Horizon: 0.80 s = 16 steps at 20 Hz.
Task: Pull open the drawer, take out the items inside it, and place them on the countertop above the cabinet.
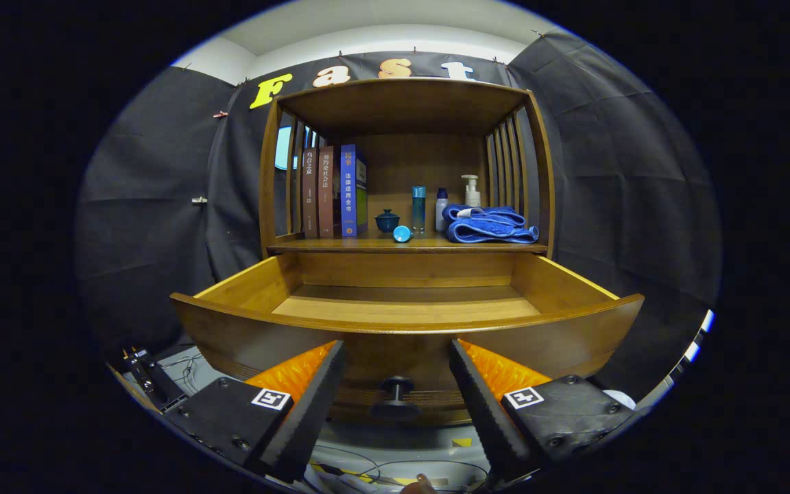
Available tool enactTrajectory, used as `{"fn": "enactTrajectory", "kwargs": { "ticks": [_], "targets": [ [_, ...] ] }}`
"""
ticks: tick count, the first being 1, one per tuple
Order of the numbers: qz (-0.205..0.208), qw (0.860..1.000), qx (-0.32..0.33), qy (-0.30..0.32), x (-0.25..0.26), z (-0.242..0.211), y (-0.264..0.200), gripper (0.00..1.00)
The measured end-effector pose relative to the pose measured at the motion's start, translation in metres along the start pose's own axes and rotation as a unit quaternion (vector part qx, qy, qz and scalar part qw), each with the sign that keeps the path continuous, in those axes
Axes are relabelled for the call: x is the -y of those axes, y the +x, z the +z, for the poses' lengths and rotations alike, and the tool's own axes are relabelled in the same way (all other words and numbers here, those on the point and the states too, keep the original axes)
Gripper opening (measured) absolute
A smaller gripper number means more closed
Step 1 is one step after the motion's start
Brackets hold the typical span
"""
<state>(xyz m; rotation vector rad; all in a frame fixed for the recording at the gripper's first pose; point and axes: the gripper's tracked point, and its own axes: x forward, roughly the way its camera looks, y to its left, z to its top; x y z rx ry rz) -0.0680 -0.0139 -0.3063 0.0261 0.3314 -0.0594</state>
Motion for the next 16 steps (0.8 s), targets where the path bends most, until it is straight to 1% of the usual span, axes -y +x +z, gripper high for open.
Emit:
{"fn": "enactTrajectory", "kwargs": {
  "ticks": [2,6,9,16],
  "targets": [
    [-0.012,1.000,0.005,-0.005,0.000,0.001,0.003,0.97],
    [-0.013,1.000,0.010,0.006,-0.001,0.003,0.008,0.97],
    [-0.013,1.000,0.009,0.009,-0.001,0.007,0.015,1.00],
    [-0.018,1.000,0.008,0.012,-0.004,0.021,0.062,1.00]
  ]
}}
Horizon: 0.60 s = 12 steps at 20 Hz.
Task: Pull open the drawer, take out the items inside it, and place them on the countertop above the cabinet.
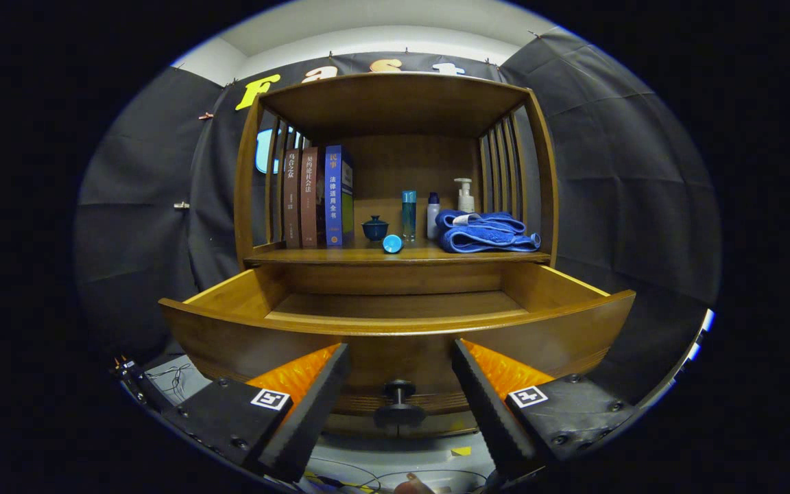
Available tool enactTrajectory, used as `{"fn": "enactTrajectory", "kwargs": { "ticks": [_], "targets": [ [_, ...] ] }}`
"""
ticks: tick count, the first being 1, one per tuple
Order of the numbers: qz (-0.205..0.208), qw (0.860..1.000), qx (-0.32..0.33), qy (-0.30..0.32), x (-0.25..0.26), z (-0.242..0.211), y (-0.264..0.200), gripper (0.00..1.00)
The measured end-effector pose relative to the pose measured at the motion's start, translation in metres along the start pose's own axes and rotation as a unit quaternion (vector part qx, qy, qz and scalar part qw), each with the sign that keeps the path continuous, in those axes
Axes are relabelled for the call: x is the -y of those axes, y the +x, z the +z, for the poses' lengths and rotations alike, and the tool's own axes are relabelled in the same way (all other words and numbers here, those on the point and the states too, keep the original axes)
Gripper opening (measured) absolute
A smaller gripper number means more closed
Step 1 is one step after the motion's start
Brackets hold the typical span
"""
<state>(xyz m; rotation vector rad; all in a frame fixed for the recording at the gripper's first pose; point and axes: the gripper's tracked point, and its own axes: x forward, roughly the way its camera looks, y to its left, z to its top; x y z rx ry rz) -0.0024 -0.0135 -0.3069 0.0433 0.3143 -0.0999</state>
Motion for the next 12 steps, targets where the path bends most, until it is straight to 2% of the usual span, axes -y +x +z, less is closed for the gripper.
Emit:
{"fn": "enactTrajectory", "kwargs": {
  "ticks": [12],
  "targets": [
    [-0.003,1.000,0.011,0.009,-0.003,0.021,0.104,1.00]
  ]
}}
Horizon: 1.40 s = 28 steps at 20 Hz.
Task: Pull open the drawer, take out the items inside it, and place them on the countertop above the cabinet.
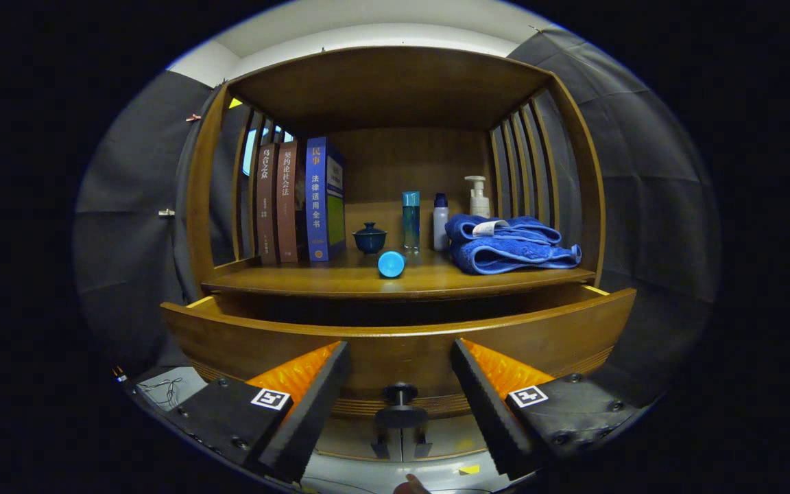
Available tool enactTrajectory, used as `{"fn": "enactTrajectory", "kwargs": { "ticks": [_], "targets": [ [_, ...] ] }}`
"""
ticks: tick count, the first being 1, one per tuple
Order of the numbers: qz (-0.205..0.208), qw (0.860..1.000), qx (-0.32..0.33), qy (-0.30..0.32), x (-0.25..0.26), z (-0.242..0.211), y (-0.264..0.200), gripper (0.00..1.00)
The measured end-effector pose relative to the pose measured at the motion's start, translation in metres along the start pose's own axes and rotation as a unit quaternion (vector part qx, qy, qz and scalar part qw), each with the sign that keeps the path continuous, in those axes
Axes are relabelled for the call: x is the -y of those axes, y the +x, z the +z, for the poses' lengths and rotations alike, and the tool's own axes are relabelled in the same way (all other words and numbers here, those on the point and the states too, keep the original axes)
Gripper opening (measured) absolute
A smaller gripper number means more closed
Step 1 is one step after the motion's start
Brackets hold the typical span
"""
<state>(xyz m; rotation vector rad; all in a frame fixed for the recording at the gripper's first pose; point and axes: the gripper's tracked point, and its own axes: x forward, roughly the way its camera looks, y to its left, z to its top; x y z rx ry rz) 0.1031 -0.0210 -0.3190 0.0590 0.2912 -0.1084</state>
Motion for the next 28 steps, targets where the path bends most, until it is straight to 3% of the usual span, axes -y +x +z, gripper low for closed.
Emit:
{"fn": "enactTrajectory", "kwargs": {
  "ticks": [10,20,28],
  "targets": [
    [-0.004,1.000,-0.001,0.002,-0.004,0.004,0.048,1.00],
    [0.000,1.000,0.004,-0.009,-0.005,0.007,0.046,0.99],
    [0.026,0.999,0.021,-0.007,-0.016,0.046,0.026,0.99]
  ]
}}
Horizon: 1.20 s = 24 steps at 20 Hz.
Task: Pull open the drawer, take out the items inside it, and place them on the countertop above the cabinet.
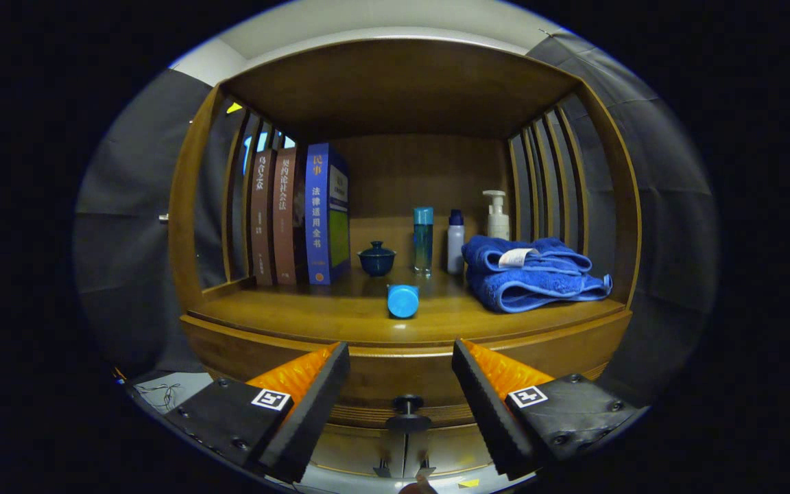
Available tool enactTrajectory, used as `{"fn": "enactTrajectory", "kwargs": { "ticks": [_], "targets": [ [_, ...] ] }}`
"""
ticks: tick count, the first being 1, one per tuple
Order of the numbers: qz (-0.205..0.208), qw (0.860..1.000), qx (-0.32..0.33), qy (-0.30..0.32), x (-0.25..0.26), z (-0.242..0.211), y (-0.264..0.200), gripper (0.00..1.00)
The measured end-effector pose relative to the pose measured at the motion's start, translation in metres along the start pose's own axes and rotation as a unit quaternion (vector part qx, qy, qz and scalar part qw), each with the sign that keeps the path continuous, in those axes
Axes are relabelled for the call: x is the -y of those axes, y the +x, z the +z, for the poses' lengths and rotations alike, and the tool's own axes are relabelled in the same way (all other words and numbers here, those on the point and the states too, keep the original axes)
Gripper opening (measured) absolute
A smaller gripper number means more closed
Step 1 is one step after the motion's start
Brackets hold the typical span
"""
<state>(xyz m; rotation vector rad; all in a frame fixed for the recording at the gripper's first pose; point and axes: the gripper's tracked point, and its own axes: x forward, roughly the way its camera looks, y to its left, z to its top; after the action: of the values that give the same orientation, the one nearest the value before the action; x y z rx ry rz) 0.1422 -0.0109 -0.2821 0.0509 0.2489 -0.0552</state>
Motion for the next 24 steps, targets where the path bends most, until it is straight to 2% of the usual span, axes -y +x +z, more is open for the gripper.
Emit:
{"fn": "enactTrajectory", "kwargs": {
  "ticks": [8,14,20,24],
  "targets": [
    [0.032,0.998,0.046,0.004,-0.006,0.113,-0.059,0.99],
    [0.081,0.994,0.064,-0.021,-0.022,0.182,-0.112,0.99],
    [0.100,0.990,0.090,-0.038,-0.034,0.220,-0.159,0.99],
    [0.101,0.989,0.099,-0.041,-0.041,0.228,-0.174,0.99]
  ]
}}
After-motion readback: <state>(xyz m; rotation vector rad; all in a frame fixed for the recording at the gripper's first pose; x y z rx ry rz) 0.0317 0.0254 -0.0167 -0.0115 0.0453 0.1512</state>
